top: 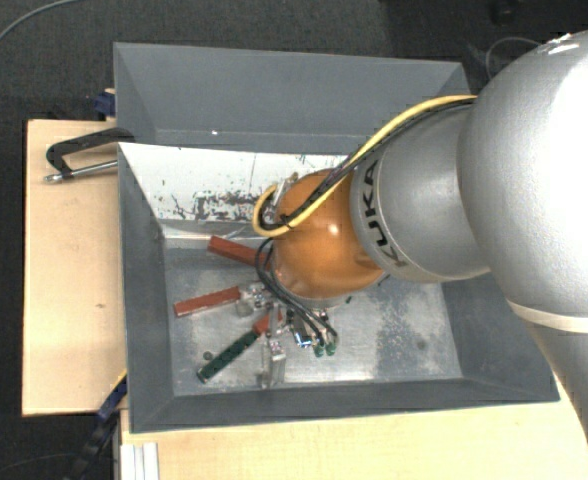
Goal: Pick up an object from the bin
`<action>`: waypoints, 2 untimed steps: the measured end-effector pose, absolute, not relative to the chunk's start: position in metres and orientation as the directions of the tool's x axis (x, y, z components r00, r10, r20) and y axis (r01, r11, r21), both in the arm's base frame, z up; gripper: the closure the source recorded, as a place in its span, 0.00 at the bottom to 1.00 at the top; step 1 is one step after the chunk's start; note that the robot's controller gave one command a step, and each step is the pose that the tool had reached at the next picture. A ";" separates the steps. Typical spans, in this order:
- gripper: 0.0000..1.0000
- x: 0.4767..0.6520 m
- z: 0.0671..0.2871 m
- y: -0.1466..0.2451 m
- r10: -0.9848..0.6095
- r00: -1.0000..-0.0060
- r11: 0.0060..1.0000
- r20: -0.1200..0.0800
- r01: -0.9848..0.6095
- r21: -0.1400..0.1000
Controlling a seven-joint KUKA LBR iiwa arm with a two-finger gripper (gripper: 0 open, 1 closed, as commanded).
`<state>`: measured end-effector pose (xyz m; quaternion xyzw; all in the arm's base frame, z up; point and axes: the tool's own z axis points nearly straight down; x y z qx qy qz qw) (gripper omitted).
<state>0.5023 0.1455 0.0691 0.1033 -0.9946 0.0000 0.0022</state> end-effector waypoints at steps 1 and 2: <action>1.00 0.503 0.071 0.145 -0.204 -0.979 0.979 0.001 -0.204 0.001; 1.00 0.523 0.243 0.161 -0.250 -0.968 0.968 -0.016 -0.250 0.002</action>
Offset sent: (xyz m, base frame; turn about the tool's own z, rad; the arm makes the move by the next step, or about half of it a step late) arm 0.0000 0.0000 0.0000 0.0000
